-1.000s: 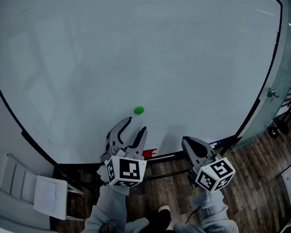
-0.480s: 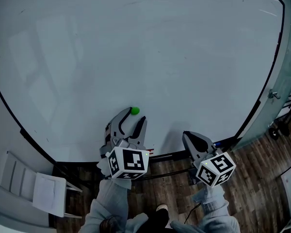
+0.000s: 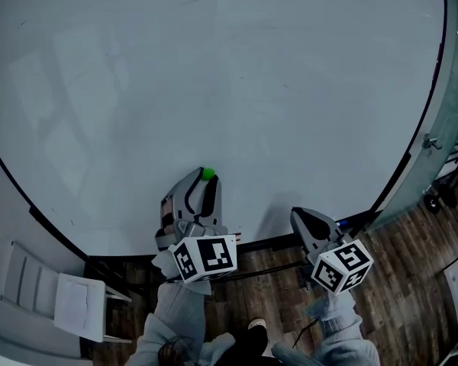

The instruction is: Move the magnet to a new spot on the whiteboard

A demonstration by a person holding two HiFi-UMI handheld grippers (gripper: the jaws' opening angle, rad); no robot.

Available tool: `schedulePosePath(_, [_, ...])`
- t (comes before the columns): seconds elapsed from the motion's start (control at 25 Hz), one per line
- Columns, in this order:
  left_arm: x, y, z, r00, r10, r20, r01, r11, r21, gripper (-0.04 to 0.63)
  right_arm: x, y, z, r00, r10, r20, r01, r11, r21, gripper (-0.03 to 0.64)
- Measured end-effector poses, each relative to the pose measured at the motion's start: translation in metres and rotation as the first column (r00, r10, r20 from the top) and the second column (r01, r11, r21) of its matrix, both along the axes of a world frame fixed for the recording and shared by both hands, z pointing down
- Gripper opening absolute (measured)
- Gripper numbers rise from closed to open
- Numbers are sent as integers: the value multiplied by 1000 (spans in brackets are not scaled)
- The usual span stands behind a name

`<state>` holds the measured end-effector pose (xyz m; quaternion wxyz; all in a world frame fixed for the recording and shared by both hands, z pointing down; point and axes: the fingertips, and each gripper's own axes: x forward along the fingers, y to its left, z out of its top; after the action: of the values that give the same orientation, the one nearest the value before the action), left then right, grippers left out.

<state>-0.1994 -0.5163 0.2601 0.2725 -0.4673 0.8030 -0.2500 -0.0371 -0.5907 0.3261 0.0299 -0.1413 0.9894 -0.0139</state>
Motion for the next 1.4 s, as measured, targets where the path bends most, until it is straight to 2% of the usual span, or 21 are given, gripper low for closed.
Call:
schedulePosePath(0.32, [0,0,1,1000,16,-1,-16,1000,9,123,3,4,3,1000,17,-3,-17,1000,-5,28])
schedulePosePath(0.52, [10,8,0,999,38,27,-38,999,11,123,8,10,4,999,37,-4,-37,999,-5,29])
schedulePosePath(0.84, [19,21,9,997,81,4,-81,997,0,123,13,23,2,998,63,4,-63,998,0,28])
schedulePosePath(1.4, [-18,80,7,999,29,-26,-29,999,16,123,-18,59,-17,999,21,36,-22,1000,21,28])
